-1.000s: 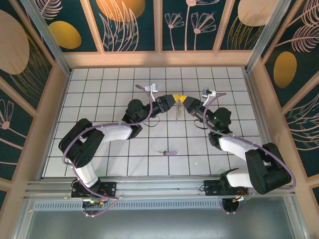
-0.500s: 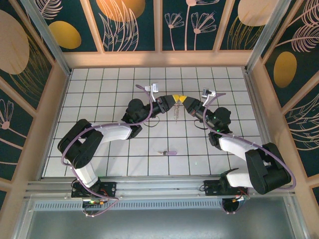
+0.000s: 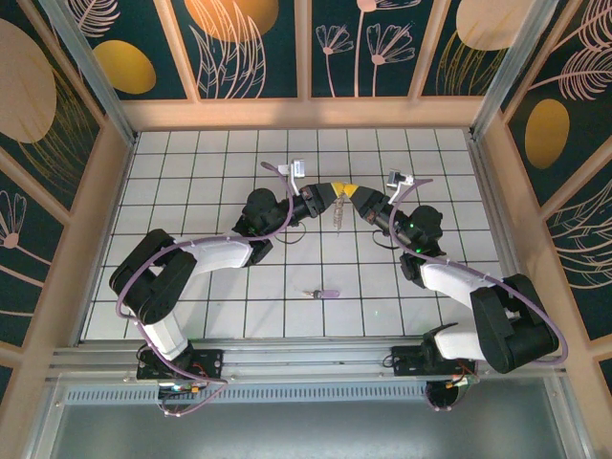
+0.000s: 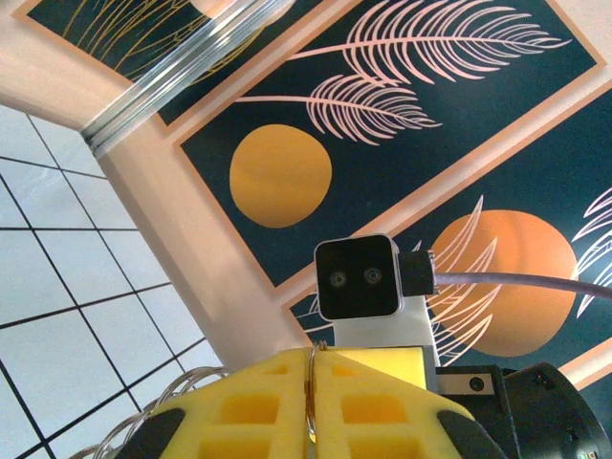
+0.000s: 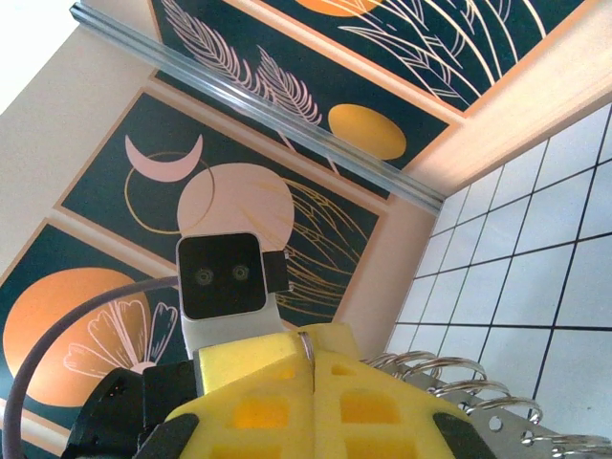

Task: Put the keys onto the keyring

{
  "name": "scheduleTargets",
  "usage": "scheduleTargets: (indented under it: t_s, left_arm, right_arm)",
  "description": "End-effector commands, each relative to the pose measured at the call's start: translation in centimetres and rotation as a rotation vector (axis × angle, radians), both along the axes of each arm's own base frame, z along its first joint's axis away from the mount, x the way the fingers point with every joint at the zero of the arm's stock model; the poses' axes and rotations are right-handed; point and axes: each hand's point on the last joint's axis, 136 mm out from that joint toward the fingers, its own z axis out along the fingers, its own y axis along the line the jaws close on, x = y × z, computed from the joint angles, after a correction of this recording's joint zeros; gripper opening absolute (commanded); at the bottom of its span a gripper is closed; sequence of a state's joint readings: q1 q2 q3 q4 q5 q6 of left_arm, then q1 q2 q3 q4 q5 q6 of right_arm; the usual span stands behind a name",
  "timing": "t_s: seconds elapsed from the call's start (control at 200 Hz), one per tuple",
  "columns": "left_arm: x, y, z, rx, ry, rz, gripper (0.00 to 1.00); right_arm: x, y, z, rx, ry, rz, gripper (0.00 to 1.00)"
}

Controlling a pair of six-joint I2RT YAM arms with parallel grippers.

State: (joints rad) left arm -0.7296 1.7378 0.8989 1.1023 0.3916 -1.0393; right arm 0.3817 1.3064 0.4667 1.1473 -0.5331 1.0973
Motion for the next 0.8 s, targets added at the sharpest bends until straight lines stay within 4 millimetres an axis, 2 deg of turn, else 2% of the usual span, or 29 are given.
scheduleTargets:
  t_s: [0.0,0.336,0.496,0.566,0.796]
  left_arm:
    - [-0.80,-0.72,1.49,-0.003,-0.051,-0.038,0.06]
    - [-1.12,-1.36,1.57,0.002,-0.059,-0.064,0.11]
    - [-1.08,-1.45,1.42,0.007,-0.062,-0.066,0.08]
    - [-1.22,-1.59,1.42,0.009,-0.069,-0.075,0.00]
    - [-1.30,-1.67,0.77,0.034,-0.078,-0.081,0.00]
  right_arm:
    - [-0.58,0.64,3.06,0.022,-0.114,0.024,0.00]
    - [-0.60,0.67,3.13,0.019,-0.117,0.025,0.00]
    - [-0.65,0.72,3.09,0.016,-0.117,0.029,0.00]
    - [-0.62,0.74,2.99,0.013,-0.115,0.029,0.00]
    - [-0.49,0.66,3.10,-0.014,-0.118,0.021,0.00]
